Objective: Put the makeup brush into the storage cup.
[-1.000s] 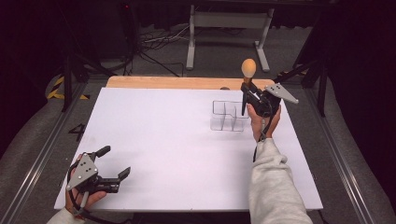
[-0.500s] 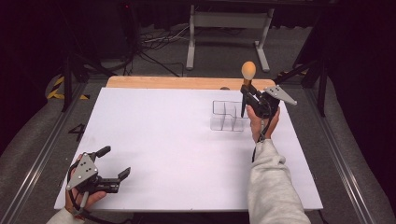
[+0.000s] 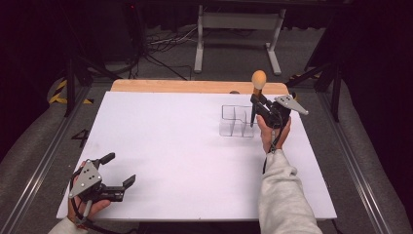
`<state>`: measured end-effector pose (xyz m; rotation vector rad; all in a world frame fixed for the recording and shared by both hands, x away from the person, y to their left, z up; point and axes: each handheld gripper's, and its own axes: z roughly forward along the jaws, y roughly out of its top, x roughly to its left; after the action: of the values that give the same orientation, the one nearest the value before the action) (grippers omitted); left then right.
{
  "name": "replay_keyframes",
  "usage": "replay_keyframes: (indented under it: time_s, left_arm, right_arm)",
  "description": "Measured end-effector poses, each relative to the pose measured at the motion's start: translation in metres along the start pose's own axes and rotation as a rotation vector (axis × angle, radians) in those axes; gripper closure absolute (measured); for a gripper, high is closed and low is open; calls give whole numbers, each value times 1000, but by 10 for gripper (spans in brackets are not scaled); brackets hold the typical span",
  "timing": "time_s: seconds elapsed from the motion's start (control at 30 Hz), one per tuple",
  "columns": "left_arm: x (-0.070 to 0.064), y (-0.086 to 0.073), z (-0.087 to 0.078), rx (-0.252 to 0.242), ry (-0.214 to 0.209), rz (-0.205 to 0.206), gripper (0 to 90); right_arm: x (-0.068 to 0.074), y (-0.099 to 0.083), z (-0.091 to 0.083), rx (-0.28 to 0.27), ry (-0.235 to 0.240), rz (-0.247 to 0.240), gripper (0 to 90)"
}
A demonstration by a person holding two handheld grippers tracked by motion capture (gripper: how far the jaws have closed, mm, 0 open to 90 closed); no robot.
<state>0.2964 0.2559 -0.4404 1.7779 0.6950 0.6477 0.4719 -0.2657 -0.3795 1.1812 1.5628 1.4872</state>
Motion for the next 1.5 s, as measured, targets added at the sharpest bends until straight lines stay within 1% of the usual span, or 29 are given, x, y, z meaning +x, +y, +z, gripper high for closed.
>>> replay_keyframes:
  time_s: [0.1,0.17,0.2,0.33,0.53,0.57,0.73,1.0,1.2,1.33,1.5]
  left_arm:
    - [0,0,0,3,3,5,34]
    - [0,0,1,3,3,5,34]
    - [0,0,0,9,4,9,34]
    - [0,0,0,7,2,6,34]
    - [0,0,0,4,2,1,34]
    - [0,0,0,4,4,1,34]
    - [-1,0,0,11,2,4,35]
    - [0,0,0,8,0,5,36]
    - [0,0,0,10,-1,5,36]
    - [-1,0,0,11,0,3,36]
    - [-1,0,0,14,0,4,36]
  right_arm:
    - [-1,-4,-3,9,-1,-6,698]
    - [-1,-6,-4,9,3,6,698]
    - [-1,-7,-5,9,6,4,698]
    - [0,-9,-6,23,8,-11,698]
    - [2,-13,-9,28,20,1,698]
    - [3,-13,-9,35,16,-10,698]
    - [4,-16,-9,40,19,-10,698]
    - [5,-20,-8,61,19,-15,698]
    - [6,-21,-9,73,18,-30,698]
    - [6,-22,-10,79,18,-25,698]
    - [7,-22,-10,91,16,-35,698]
